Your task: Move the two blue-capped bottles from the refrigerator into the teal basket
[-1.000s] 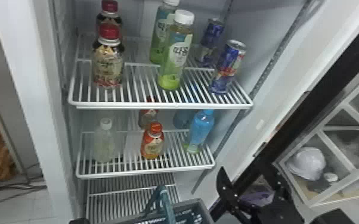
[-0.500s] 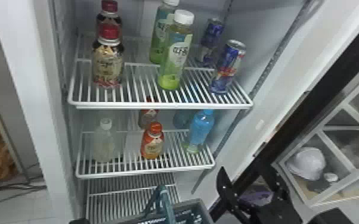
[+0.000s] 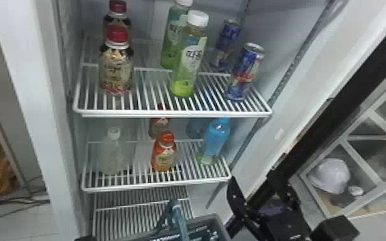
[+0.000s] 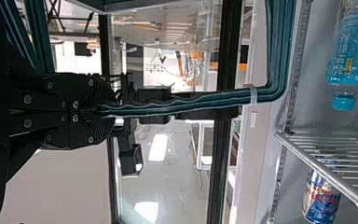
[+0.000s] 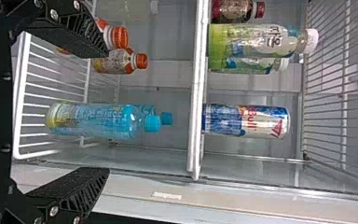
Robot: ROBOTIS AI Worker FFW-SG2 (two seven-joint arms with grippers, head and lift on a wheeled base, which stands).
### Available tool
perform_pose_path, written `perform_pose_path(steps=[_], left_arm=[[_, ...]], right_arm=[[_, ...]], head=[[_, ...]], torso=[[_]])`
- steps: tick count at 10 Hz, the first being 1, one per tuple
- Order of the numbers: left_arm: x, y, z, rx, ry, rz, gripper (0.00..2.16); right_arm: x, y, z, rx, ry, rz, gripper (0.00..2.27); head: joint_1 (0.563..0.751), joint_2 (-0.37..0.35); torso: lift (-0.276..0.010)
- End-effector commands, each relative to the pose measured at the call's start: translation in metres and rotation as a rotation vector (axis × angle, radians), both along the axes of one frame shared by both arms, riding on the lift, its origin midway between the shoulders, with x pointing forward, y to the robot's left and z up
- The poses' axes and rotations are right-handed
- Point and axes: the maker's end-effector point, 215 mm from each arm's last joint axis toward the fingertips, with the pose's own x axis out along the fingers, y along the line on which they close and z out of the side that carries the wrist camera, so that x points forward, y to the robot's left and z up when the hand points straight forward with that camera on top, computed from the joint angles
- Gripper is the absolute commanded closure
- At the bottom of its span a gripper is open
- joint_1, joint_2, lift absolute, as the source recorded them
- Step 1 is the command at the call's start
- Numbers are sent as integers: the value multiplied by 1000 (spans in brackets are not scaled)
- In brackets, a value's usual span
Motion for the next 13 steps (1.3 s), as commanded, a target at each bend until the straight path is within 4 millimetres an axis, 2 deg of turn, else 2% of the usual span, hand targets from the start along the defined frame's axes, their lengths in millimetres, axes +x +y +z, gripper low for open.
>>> perform_pose_path(steps=[1,6,9,11,13], left_arm=[[1,1,0,-2,2,6,1154],[1,1,1,-6,5,8,1154],[1,2,0,-3,5,7,1154],[2,2,0,-4,5,10,1154],[3,2,0,-5,4,14,1154]], right_arm=[[7,1,-8,4,5,3,153],[33,0,-44,7,33,1,153],[59,-2,-66,0,32,1,153],[66,-2,-73,1,35,2,153],[76,6,-78,4,33,20,153]], head=[[695,-350],[695,-350],[695,-350],[695,-350],[695,-350]], torso=[[-136],[-136],[-136],[-136],[-136]])
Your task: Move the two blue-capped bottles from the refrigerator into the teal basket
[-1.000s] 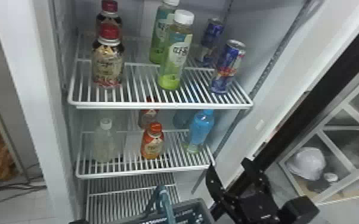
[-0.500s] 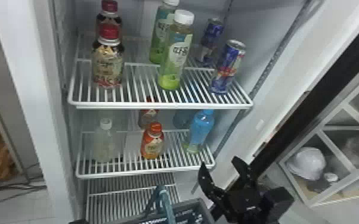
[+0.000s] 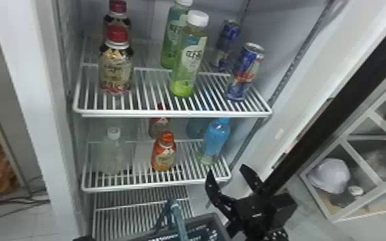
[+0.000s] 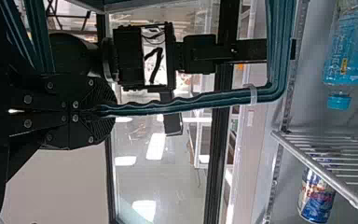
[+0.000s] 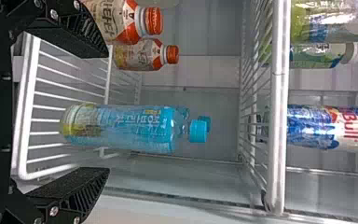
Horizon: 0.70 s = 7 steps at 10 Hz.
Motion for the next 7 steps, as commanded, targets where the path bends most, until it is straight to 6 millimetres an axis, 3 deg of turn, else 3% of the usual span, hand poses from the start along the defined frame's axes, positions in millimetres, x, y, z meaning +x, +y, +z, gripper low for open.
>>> perform_pose_path(steps=[1,7], left_arm=[[0,0,0,-1,0,1,1154],[0,1,0,1,0,1,1154]], right_arm=[[10,4,-1,4,-11,7,153],[49,-6,-2,-11,-68,-27,153]], head=[[695,-350],[695,-350]], torso=[[-136],[-136]])
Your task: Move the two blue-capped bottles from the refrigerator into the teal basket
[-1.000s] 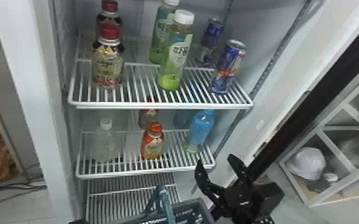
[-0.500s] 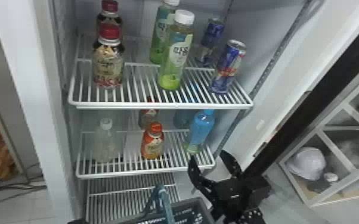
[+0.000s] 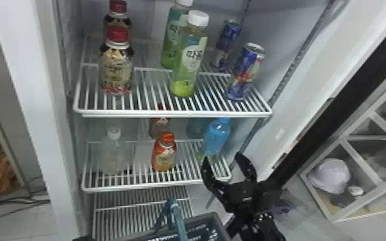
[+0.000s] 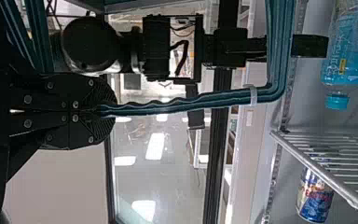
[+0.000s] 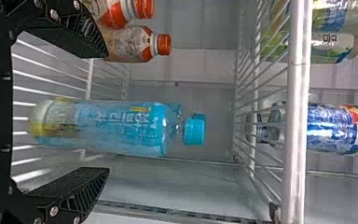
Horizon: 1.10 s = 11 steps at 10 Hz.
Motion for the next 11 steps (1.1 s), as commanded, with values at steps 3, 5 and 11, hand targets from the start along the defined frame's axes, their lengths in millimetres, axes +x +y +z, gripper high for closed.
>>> perform_pose_path(steps=[3,5,11], left_arm=[[0,0,0,-1,0,1,1154],[1,0,1,-2,0,3,1154],[1,0,1,-5,0,5,1154]], right_arm=[[18,-5,2,-2,-28,-21,153],[29,-7,-3,1,-26,-31,153],[54,-2,-8,1,-31,-39,153]], head=[[695,-350],[695,-350],[695,-350]], torso=[[-136],[-136],[-136]])
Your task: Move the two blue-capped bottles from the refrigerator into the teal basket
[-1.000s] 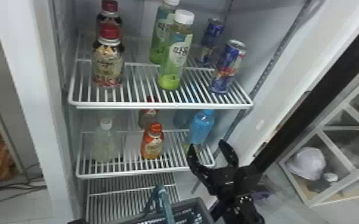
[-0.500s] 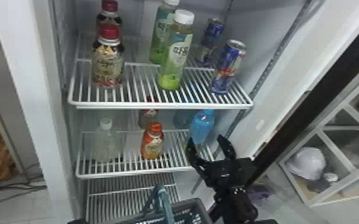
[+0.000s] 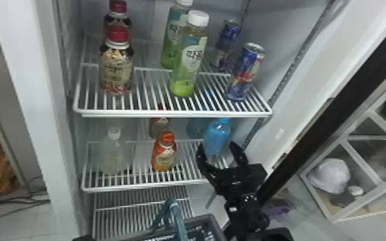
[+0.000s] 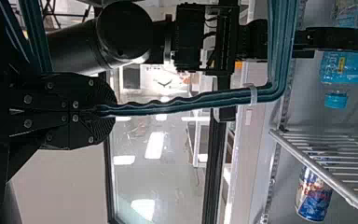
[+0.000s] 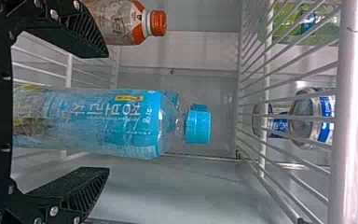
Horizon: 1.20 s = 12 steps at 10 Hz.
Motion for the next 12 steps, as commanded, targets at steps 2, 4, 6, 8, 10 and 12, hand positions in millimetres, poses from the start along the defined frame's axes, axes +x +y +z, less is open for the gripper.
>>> perform_pose_path(steps=[2,4,6,8,10,12], left_arm=[[0,0,0,0,0,1,1154],[0,0,0,-2,0,1,1154],[0,0,1,-2,1,-1,1154],[0,0,1,-2,1,-1,1154],[0,0,1,-4,1,0,1154],[0,0,1,-4,2,-1,1154]], right_arm=[[8,1,-2,-1,0,0,153],[15,3,-4,-7,1,0,153],[24,4,-6,-10,2,0,153],[33,3,-2,-26,-5,0,168],[36,2,-3,-40,-2,-2,337],[36,1,-2,-41,-5,-3,664]], head=[[695,-350],[695,-350],[695,-350],[695,-350],[695,-350],[695,-350]], torso=[[-136],[-136],[-136],[-136],[-136],[-136]])
